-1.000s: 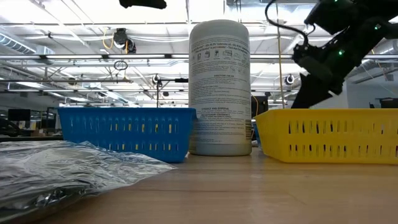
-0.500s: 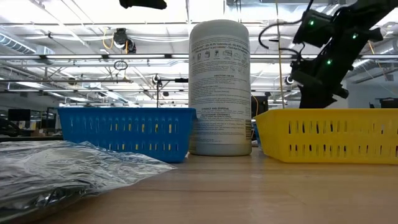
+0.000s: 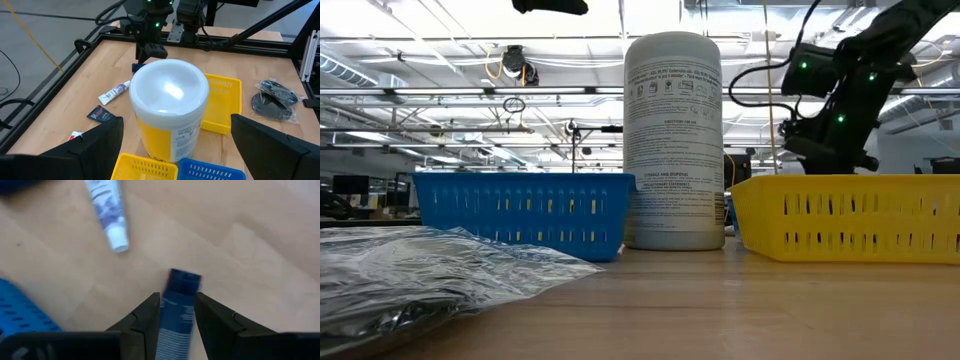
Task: Pick & Place Travel size toiletries
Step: Put the blue shave cream into the bottom yellow bin
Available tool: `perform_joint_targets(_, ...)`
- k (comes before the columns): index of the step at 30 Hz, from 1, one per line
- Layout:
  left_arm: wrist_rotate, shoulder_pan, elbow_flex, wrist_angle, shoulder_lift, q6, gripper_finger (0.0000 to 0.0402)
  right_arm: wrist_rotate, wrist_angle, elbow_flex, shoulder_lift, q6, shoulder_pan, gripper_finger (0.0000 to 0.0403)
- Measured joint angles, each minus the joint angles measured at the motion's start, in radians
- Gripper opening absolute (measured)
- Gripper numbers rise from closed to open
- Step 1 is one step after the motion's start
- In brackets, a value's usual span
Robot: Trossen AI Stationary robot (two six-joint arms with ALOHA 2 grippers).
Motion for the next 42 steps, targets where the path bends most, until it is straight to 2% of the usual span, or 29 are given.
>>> perform_joint_targets(3,0.000,0.000,0.000,0.000,0.000,0.000,0.0363,-0.044,0.014,0.000,0.024,-0.027,-0.021,0.0118)
perform_joint_targets(11,0.000,0.000,0.000,-0.001,0.000,0.000,0.0363,-0.041,0.036,0.000,0.042,-0.052,-0.058,0.0182)
perform_joint_targets(15,0.000,0.000,0.000,-0.001,0.000,0.001,0.0363,-0.042,0.060,0.000,0.042,-0.058,-0.066,0.0199)
perform_joint_targets(21,0.000,0.000,0.000,-0.004,0.000,0.001,0.0363,-0.042,0.074,-0.009,0.042,-0.053,-0.066,0.0198)
perform_joint_targets(37,0.000,0.000,0.000,-0.004,0.000,-0.001,0.0363,-0.025,0.282,-0.127,0.042,-0.050,-0.066,0.0186)
perform_joint_targets(42,0.001,0.000,0.000,-0.004,0.000,-0.003,0.0363,-0.013,0.300,-0.151,0.042,-0.053,-0.067,0.0179)
